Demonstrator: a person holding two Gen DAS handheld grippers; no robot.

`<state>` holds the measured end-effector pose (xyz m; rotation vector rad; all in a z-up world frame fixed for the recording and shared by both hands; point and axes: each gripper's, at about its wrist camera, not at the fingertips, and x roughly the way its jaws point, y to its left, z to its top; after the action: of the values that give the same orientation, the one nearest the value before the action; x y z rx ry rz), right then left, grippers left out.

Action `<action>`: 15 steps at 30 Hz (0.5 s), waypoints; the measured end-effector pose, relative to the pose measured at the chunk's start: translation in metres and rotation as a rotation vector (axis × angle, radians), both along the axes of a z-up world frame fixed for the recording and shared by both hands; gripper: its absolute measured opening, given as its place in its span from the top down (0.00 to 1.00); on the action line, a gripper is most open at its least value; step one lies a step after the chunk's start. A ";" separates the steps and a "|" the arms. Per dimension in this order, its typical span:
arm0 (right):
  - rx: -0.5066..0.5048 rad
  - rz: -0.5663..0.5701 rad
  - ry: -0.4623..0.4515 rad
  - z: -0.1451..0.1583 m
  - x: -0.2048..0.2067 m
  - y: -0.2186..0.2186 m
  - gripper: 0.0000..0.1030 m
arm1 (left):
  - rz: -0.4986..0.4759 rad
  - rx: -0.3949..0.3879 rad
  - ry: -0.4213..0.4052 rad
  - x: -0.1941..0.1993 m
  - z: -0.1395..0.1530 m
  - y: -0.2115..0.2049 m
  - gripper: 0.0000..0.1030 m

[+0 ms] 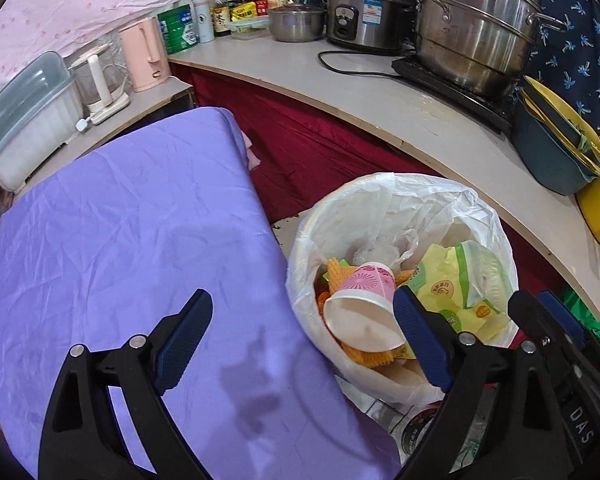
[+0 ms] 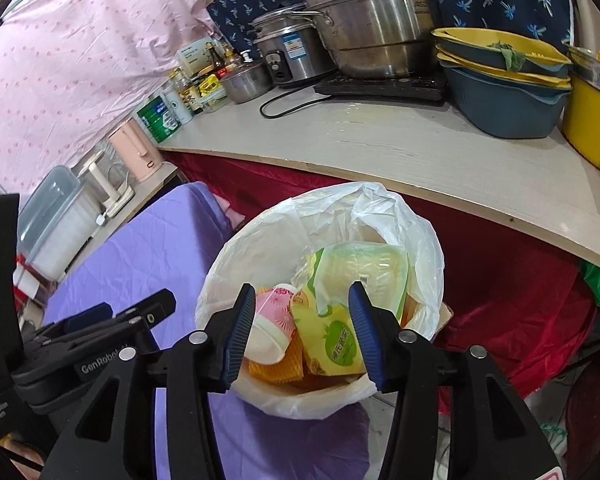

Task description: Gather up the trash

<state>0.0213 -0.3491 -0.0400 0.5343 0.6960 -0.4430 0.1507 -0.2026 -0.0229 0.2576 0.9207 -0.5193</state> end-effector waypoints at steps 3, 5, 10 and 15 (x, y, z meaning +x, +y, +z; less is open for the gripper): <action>-0.026 0.024 0.011 0.005 -0.005 0.009 0.49 | 0.016 0.013 -0.020 -0.007 0.004 0.011 0.15; -0.038 0.042 0.017 0.007 -0.009 0.016 0.48 | 0.029 0.023 -0.030 -0.012 0.006 0.018 0.15; -0.053 0.069 0.034 0.013 -0.021 0.029 0.47 | 0.064 0.044 -0.039 -0.022 0.007 0.037 0.15; -0.067 0.090 0.056 0.015 -0.027 0.037 0.40 | 0.107 0.052 -0.046 -0.029 0.006 0.052 0.15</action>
<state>-0.0062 -0.3124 -0.0253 0.4273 0.7533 -0.3961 0.1219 -0.1503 -0.0166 0.2653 0.8990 -0.3895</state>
